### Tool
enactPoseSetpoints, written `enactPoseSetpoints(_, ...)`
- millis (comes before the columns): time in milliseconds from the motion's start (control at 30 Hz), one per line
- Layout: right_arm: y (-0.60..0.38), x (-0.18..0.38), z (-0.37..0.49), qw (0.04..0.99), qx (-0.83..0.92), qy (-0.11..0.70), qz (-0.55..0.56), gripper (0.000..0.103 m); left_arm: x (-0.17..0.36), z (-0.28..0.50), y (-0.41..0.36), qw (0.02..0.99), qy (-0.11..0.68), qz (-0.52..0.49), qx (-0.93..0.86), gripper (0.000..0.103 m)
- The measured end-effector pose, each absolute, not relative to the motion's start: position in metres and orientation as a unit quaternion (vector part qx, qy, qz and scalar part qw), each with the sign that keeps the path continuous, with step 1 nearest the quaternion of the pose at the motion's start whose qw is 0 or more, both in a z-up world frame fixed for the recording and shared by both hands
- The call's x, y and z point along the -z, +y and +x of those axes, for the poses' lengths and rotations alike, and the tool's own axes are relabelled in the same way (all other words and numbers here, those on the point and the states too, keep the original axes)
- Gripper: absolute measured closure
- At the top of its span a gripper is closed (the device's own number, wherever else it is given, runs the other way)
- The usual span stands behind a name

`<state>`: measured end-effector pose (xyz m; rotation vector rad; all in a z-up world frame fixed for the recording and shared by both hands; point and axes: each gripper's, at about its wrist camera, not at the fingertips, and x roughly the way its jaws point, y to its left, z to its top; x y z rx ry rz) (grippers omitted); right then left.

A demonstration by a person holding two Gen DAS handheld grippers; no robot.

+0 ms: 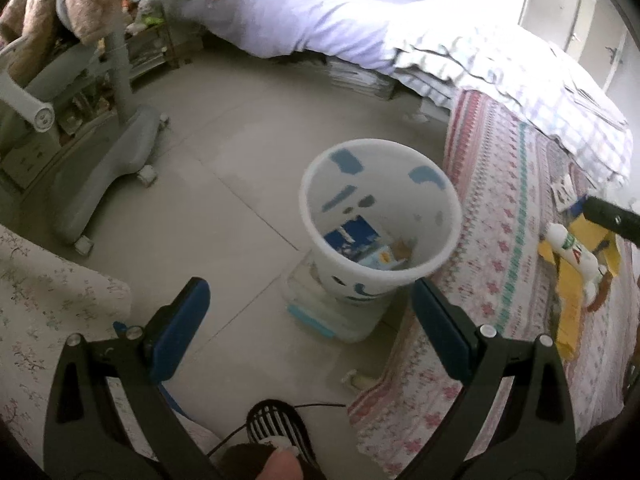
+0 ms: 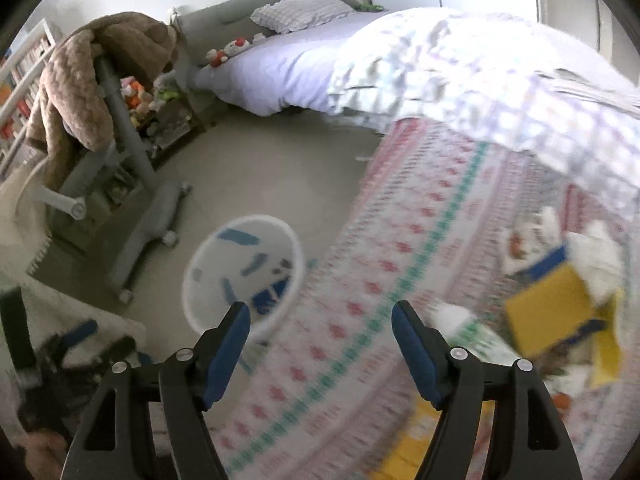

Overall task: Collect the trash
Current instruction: 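Move both tools back over the bed toward the yellow bag and orange toy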

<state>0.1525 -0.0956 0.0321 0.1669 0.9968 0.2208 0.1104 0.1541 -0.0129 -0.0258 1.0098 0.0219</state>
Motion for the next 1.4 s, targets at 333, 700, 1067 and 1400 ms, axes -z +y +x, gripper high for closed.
enactPoseSetpoints(333,-0.177,-0.029,0.105,0.869,-0.045,0.486,0.082,0.026,0.015,0.107,0.107,0.866,0.5,0.009,0.028,0.003)
enactPoseSetpoints(700,-0.248,-0.004,0.08,0.843,0.011,0.524,0.117,0.026,0.025,0.102,0.032,0.843,0.529,0.031,0.088,0.003)
enactPoseSetpoints(1067,-0.304,0.007,0.06,0.829,0.052,0.536,0.147,0.026,0.045,0.098,-0.051,0.816,0.556,0.058,0.15,0.003)
enactPoseSetpoints(1400,-0.322,0.019,0.054,0.823,0.059,0.549,0.137,0.026,0.067,0.1,-0.098,0.786,0.584,0.042,0.199,0.003)
